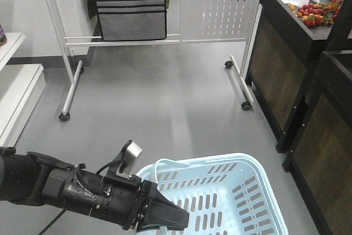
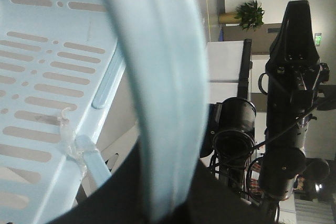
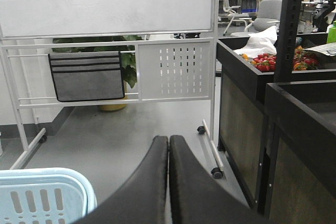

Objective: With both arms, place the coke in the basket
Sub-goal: 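Drive the base toward the whiteboard stand holding the basket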

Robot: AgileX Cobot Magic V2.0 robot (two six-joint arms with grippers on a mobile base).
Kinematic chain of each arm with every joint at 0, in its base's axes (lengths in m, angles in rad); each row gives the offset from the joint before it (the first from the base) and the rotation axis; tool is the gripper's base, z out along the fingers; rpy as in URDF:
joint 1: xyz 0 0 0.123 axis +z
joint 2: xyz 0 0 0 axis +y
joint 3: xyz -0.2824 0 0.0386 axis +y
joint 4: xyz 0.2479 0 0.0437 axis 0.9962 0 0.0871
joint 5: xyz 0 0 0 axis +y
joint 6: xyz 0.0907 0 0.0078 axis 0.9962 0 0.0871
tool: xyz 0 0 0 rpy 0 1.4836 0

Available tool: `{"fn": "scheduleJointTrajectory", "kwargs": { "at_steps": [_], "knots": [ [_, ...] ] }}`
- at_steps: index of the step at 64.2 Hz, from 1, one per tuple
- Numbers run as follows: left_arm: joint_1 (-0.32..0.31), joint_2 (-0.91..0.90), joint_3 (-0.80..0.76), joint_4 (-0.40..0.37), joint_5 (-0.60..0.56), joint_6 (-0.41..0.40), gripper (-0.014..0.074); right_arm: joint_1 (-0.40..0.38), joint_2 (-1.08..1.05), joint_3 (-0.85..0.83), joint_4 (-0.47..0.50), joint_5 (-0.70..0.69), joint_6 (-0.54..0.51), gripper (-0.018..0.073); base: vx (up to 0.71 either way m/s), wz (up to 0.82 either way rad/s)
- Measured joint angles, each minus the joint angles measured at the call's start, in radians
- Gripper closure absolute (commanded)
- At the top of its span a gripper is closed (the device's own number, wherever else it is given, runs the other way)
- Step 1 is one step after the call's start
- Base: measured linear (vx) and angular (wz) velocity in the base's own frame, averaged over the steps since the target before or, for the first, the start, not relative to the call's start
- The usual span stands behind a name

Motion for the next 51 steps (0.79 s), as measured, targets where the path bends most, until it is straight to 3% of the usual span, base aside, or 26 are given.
{"fn": "scheduleJointTrajectory", "kwargs": {
  "at_steps": [51],
  "knots": [
    [0.000,0.000,0.000,0.000,0.000,0.000,0.0603,0.000,0.000,0.000,0.000,0.000,0.000,0.0568,0.13,-0.02]
  ]
}}
